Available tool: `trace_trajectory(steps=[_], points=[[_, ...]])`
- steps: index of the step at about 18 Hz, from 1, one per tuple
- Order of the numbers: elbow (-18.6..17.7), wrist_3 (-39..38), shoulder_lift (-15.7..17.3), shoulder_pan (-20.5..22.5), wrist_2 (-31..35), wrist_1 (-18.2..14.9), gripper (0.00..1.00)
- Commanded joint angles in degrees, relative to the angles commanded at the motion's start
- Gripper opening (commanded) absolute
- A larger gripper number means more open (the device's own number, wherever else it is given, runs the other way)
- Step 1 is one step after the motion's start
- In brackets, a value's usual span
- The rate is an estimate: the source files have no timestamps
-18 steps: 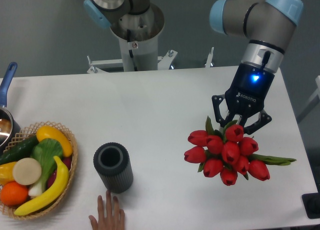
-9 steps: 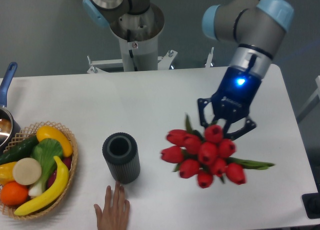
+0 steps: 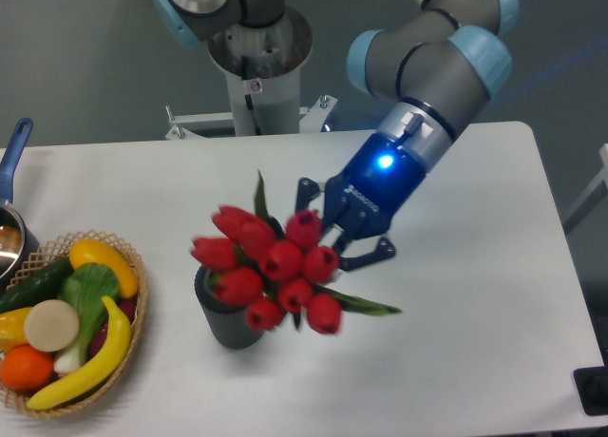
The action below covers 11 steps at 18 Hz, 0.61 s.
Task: Insert the flowers into the vase
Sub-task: 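Swing the tulip stems over the vase opening and lower them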
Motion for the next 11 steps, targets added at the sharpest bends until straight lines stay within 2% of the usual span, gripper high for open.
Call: trace_trajectory(steps=[2,4,11], points=[[-1.4,0.7,0.0,-1.9,-0.8,0.1,0.24],[-2.6,4.6,-0.1,-4.3,-3.4,0.1,0.24],[-6.8,5.0,1.0,-6.2,-3.9,0.0,0.24]])
